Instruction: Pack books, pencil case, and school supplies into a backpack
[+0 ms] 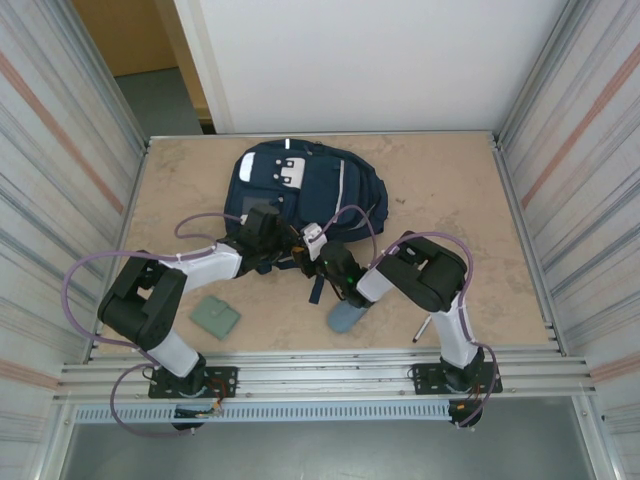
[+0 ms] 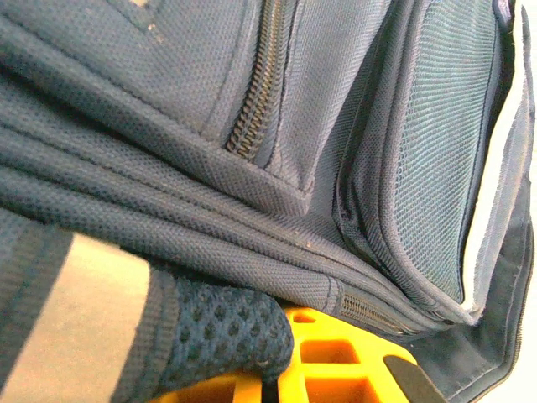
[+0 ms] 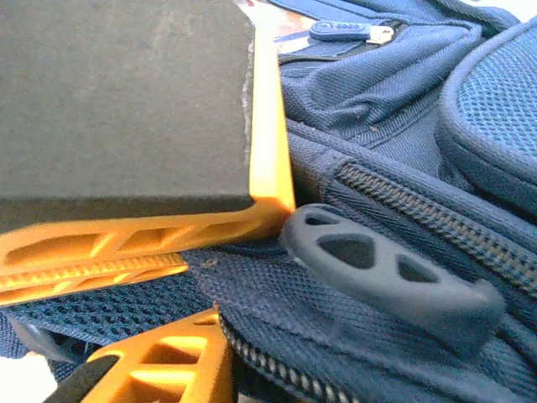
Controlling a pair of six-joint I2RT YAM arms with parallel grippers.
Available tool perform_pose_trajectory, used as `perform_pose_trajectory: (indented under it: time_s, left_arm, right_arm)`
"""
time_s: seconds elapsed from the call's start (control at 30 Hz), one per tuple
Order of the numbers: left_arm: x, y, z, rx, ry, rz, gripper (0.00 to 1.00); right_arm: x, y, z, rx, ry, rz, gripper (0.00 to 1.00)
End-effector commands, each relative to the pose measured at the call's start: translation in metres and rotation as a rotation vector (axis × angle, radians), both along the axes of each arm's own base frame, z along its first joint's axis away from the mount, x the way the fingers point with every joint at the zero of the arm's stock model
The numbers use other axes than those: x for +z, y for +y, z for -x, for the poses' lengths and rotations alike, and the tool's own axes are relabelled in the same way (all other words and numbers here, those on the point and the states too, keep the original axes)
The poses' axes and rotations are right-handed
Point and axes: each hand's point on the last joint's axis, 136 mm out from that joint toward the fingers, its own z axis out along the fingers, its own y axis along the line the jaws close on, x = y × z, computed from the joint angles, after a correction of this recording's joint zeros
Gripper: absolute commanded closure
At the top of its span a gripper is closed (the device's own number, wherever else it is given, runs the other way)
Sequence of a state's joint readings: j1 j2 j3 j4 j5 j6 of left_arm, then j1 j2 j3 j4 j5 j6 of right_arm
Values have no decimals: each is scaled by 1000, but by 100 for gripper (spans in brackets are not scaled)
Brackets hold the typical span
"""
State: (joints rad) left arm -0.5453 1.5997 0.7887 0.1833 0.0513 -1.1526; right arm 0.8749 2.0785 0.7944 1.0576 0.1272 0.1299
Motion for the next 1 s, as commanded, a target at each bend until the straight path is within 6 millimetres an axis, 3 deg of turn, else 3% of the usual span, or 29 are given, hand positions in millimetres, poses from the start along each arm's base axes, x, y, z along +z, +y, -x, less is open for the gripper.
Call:
perform_pose_trajectory:
  time_s: [0.0, 0.23, 0.53, 0.97]
  left_arm:
    - [25, -18, 2, -54, -61, 66, 100]
    - [13, -7, -1, -63, -41, 1, 100]
    - [5, 13, -2, -30, -40, -30, 100]
    - [-2, 24, -5, -14, -34, -56, 100]
  right_arm:
    - [16, 3, -15, -36, -48, -74, 83]
    - [2, -16, -1, -50, 13, -135, 100]
    - [-10, -53, -2, -127, 81, -185, 100]
    - [1, -64, 6, -65, 96, -204, 100]
